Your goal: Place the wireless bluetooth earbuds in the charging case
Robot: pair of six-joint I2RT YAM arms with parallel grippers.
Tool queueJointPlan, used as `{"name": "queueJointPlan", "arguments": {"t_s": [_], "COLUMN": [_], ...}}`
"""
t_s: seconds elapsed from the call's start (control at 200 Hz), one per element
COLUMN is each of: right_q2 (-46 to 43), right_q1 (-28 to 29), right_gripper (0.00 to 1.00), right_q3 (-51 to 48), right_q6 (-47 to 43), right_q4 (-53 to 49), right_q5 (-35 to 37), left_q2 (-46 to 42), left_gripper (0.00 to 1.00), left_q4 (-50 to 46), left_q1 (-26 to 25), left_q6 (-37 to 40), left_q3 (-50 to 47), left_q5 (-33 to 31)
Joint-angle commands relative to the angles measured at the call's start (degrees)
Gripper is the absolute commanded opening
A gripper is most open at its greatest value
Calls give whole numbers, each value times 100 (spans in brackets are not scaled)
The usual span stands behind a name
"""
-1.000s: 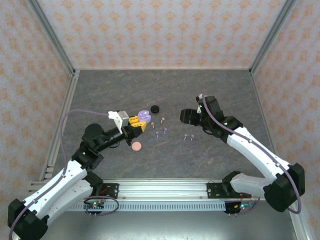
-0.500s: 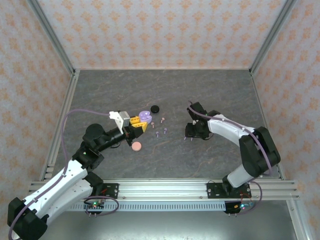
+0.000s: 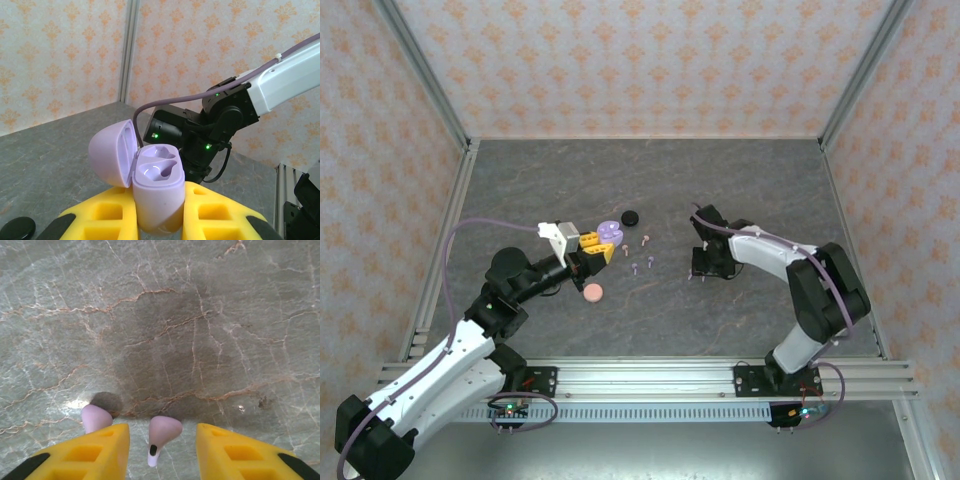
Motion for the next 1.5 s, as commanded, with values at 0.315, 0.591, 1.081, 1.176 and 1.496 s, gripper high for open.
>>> {"name": "queueJointPlan", "arguments": {"t_s": [0.315,0.591,1.081,1.176,1.496], "right_q2": [386,99,-2161,-2563,-3120], "right_q1": [-39,-39,103,331,1558], "right_gripper": [28,23,20,20,19], "right_q3": [196,224,389,566,909], "right_q6": [-71,-271,-280,-191,198], "right_q4": [-16,92,314,526,1949], "right_q5": [9,-95,-749,-937,-826], "left_q2": [16,96,634,811,1114], "left_gripper": [0,0,0,0,0], "left_q4": [165,269,745,835,908], "left_q1": [-31,-35,-203,-282,-427], "left_q6": [98,80,26,47,169], "left_q3": [-27,-41,21,83,221], "left_q5": [-117,-64,54,50,67]}}
